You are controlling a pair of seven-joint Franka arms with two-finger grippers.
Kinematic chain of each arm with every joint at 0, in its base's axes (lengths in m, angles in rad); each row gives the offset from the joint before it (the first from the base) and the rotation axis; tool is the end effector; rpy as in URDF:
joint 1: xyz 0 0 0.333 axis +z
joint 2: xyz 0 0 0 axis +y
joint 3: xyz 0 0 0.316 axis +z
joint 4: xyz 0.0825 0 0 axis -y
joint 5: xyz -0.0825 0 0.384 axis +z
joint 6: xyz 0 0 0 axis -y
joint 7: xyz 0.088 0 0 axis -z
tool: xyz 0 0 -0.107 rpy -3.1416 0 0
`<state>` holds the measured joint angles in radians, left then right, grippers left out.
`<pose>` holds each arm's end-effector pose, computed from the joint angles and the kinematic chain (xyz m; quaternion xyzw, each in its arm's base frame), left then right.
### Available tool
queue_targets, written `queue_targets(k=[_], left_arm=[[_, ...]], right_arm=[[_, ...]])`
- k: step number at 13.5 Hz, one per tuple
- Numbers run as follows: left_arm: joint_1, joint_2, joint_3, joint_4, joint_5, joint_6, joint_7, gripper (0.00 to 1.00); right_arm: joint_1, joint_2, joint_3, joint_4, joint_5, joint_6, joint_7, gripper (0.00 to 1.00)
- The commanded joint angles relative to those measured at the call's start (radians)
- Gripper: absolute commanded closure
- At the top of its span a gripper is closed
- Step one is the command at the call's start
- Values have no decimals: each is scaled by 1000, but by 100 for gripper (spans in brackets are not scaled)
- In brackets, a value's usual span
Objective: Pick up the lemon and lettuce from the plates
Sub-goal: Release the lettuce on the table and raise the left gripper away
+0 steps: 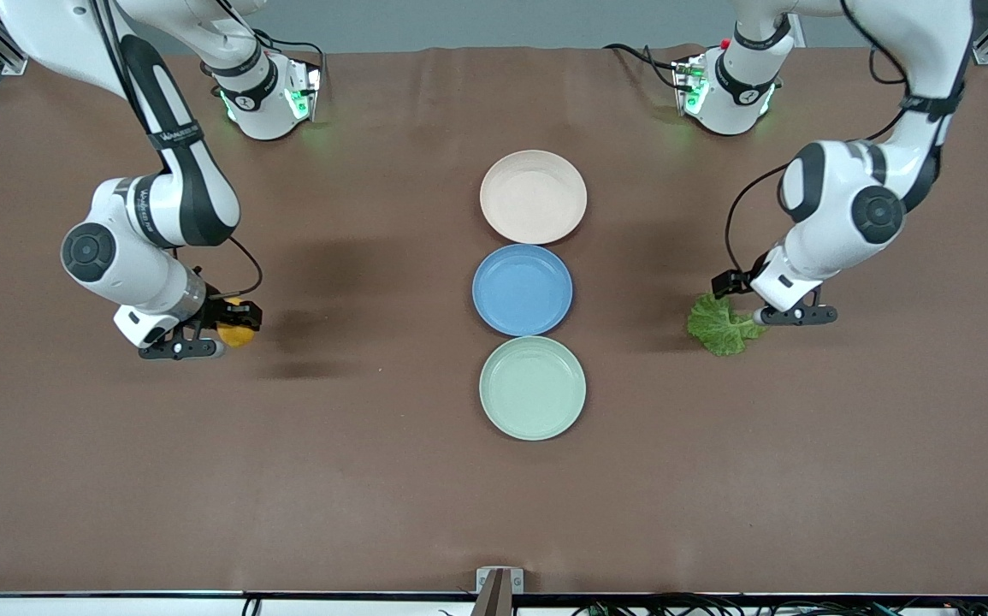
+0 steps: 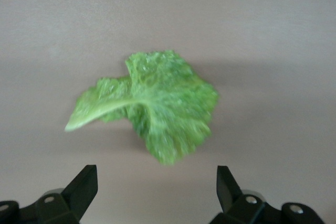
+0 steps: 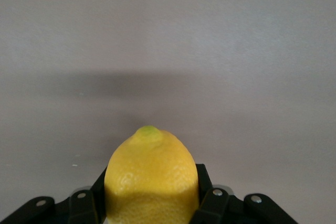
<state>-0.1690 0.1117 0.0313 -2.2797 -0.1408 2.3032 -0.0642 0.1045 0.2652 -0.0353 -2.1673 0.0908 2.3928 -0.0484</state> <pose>0.5125 -0.0739 0.2990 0.9978 0.0126 -0.0485 0.0438 0.5574 0.0395 0.2683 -0.9992 -0.0254 0.0199 0.0254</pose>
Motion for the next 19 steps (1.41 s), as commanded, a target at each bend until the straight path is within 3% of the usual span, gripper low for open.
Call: queue_targets(k=[1, 6, 10, 14, 15, 16, 17, 18, 19], left_arm=[[41, -108, -2, 86, -11, -201, 9, 0], [65, -185, 4, 273, 10, -447, 1, 0], [65, -187, 4, 497, 69, -629, 0, 0], [81, -176, 4, 632, 67, -677, 0, 0], [85, -166, 4, 646, 66, -679, 0, 0], [95, -165, 4, 648, 64, -682, 3, 0], [104, -165, 2, 660, 67, -683, 4, 0], [105, -165, 2, 667, 70, -683, 3, 0], [105, -161, 2, 671, 72, -683, 3, 0]], right_arm=[[-32, 15, 22, -48, 20, 57, -65, 96], [-8, 72, 23, -74, 21, 127, -70, 96], [-11, 111, 23, -71, 20, 161, -122, 96], [-14, 129, 23, -65, 20, 186, -139, 95], [-14, 129, 23, -62, 20, 186, -139, 83], [-16, 131, 23, -57, 20, 184, -137, 39], [-17, 132, 23, -54, 21, 184, -137, 16], [-17, 132, 23, -48, 21, 183, -137, 0], [-16, 131, 23, -43, 21, 174, -133, 0]])
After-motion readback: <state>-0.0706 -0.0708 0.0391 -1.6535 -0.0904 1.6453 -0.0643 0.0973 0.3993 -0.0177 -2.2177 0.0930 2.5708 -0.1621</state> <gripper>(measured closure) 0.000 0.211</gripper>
